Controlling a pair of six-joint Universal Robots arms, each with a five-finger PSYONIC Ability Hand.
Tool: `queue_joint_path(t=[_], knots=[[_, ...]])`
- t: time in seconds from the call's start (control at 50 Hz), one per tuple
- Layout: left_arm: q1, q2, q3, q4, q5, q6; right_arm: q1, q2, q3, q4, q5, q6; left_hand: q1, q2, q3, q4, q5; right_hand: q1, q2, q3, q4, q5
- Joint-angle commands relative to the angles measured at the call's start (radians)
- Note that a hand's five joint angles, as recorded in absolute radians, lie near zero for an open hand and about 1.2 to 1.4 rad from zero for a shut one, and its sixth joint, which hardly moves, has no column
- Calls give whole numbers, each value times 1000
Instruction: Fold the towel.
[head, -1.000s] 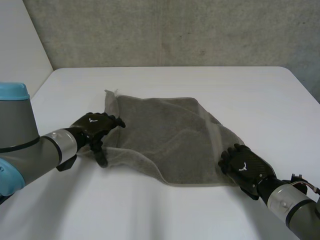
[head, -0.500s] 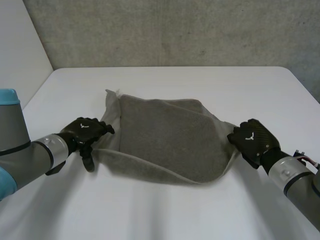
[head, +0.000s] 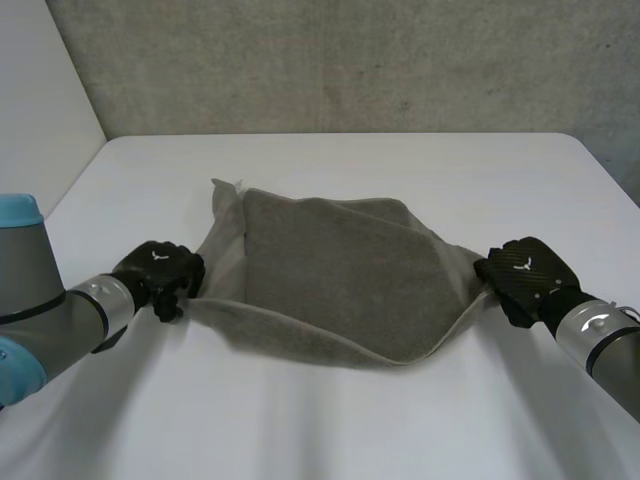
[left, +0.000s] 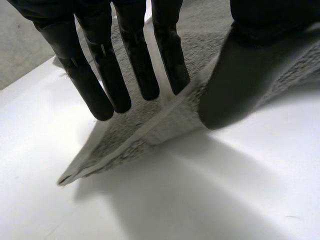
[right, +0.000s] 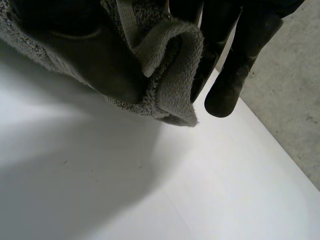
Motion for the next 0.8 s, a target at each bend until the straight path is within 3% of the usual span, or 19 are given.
queue_joint_path(t=[0.02,0.04,0.18,0.26,0.4,0.56,0.7,0.74,0.8], knots=[[-1,-9,-3,42,-28,3,-2,-2,-38,82,11,43,202,204,199,204,40,91,96,91,66,65],[-1,-12,-3,51,-29,4,-6,-3,-53,109,9,66,302,304,299,304,140,91,96,91,66,65],[4,19,11,42,-25,20,-30,-47,-150,281,3,140,303,305,300,305,141,91,96,91,66,65],[16,149,-1,42,-15,12,-36,-136,-216,437,-15,139,303,305,300,305,141,91,96,91,66,65],[13,209,-34,64,0,14,-32,-164,-239,476,-18,137,303,305,300,305,141,91,96,91,66,65],[7,79,-54,64,1,21,-19,-118,-196,455,-14,133,297,300,294,300,135,91,96,91,66,65],[15,24,-63,65,3,21,-22,-60,-196,436,-14,125,-73,-70,-76,-70,-235,91,96,91,66,65],[13,22,-66,67,3,21,-21,-52,-196,435,-14,117,-324,-322,-327,-321,-486,91,96,91,66,65],[16,22,-67,67,6,23,-21,-51,-194,433,-14,116,-369,-367,-372,-367,-531,91,96,91,66,65]])
